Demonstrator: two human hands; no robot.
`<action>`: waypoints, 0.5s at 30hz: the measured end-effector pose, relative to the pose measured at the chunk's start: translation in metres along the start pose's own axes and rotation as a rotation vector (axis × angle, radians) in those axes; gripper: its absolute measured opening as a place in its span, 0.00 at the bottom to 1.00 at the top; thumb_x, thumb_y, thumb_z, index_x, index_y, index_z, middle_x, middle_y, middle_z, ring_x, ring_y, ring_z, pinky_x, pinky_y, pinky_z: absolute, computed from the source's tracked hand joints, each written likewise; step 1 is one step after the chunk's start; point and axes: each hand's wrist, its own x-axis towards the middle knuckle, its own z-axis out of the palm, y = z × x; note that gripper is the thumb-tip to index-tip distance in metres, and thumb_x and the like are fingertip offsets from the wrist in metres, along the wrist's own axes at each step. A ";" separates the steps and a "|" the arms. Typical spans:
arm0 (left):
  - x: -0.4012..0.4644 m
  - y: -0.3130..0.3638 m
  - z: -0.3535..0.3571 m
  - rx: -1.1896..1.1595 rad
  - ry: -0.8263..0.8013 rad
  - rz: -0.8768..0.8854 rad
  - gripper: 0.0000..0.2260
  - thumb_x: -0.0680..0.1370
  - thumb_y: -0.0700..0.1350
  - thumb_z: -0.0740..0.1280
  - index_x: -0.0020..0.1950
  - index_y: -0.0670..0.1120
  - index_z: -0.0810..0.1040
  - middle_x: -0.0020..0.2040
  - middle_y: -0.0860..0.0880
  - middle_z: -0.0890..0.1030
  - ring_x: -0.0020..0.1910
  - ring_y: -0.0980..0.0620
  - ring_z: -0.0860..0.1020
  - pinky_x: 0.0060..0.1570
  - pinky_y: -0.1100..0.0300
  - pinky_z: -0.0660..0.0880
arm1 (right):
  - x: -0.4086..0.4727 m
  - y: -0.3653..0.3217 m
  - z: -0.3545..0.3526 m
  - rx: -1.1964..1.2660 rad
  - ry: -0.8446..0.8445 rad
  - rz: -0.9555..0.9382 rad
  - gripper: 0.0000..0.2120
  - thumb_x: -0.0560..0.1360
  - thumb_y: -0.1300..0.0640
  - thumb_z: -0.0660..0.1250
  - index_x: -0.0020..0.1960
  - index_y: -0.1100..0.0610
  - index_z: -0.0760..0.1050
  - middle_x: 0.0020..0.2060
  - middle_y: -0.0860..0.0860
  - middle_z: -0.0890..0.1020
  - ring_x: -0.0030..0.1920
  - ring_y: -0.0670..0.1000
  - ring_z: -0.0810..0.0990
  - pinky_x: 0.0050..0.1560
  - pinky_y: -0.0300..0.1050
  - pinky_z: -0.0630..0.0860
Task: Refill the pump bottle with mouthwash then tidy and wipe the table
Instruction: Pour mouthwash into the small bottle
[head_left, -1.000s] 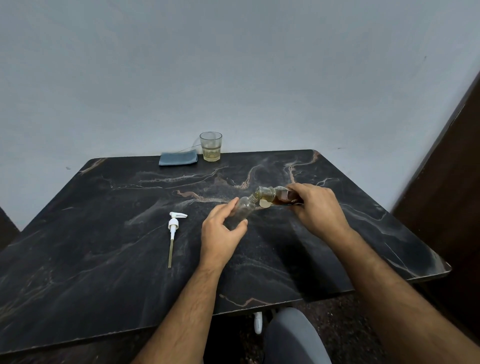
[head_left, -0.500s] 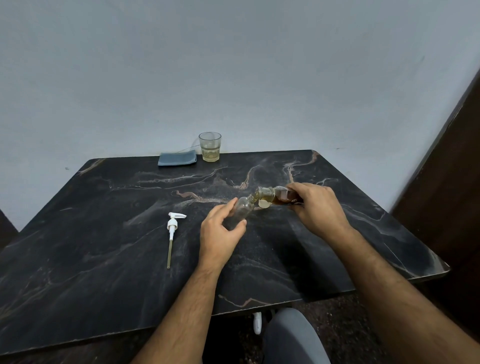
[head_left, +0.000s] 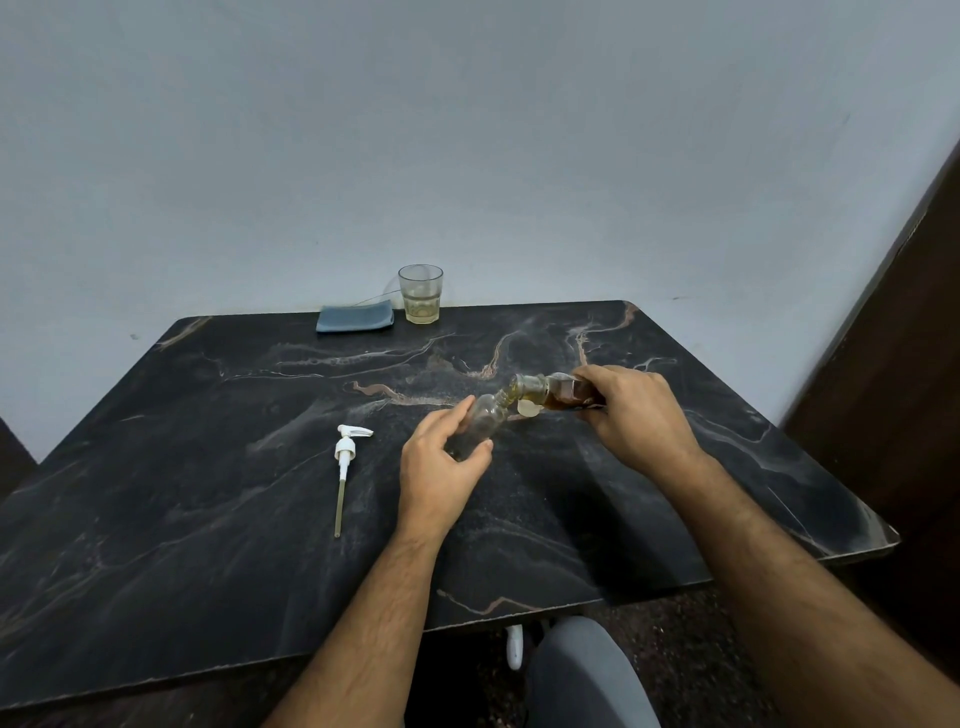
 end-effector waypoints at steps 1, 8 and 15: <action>0.000 0.000 0.000 0.001 -0.001 -0.002 0.25 0.71 0.41 0.76 0.68 0.50 0.78 0.54 0.59 0.79 0.55 0.65 0.77 0.53 0.76 0.70 | 0.000 0.000 0.000 -0.002 -0.003 0.001 0.12 0.75 0.54 0.70 0.59 0.48 0.76 0.48 0.46 0.83 0.50 0.52 0.80 0.54 0.55 0.73; 0.000 0.001 0.000 -0.007 -0.009 -0.009 0.25 0.71 0.41 0.76 0.67 0.51 0.78 0.55 0.59 0.79 0.56 0.65 0.76 0.53 0.78 0.68 | 0.001 -0.001 0.000 0.002 -0.023 0.010 0.12 0.75 0.55 0.69 0.58 0.48 0.76 0.47 0.46 0.82 0.49 0.53 0.80 0.55 0.55 0.73; 0.000 0.000 0.001 -0.003 -0.005 -0.007 0.25 0.71 0.41 0.76 0.67 0.50 0.78 0.55 0.57 0.80 0.55 0.63 0.77 0.54 0.78 0.68 | 0.001 -0.001 0.000 0.008 -0.024 0.012 0.12 0.75 0.56 0.70 0.58 0.48 0.76 0.48 0.45 0.82 0.49 0.52 0.80 0.54 0.54 0.73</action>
